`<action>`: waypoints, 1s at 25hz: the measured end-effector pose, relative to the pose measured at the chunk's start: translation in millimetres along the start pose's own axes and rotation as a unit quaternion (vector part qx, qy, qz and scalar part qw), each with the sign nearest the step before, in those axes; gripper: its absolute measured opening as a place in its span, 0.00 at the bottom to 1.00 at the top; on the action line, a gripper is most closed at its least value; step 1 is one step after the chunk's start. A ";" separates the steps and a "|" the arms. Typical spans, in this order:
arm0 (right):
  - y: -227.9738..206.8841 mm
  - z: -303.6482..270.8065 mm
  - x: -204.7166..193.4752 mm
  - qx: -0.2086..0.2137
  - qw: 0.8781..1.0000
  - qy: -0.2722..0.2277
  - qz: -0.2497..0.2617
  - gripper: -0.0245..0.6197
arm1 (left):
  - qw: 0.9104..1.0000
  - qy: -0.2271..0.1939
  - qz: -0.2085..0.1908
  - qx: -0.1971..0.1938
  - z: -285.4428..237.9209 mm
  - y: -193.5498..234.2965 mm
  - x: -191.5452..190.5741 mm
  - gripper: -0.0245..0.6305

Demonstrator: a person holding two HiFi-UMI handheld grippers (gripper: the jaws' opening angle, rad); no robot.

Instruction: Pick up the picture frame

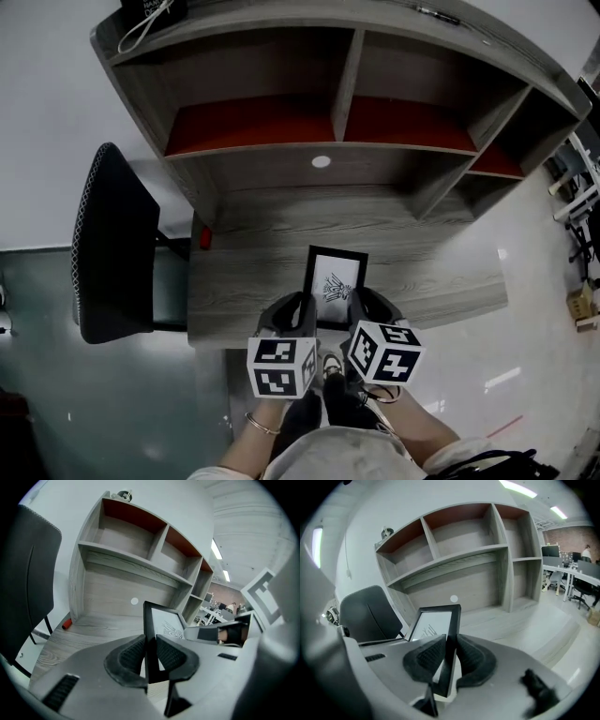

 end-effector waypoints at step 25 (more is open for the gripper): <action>56.2 76.3 54.1 0.036 0.990 -0.128 0.043 0.15 | 0.991 -0.122 -0.058 0.006 91.3 -15.0 64.2 0.16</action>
Point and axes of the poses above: the fingertips, and each gripper's own axes: z backward along the fingers, y to its left, x out of its top, the point moved 8 cm from there along z, backward along the fingers, and after that the axes turned 5 degrees about y, right-handed, at the moved point
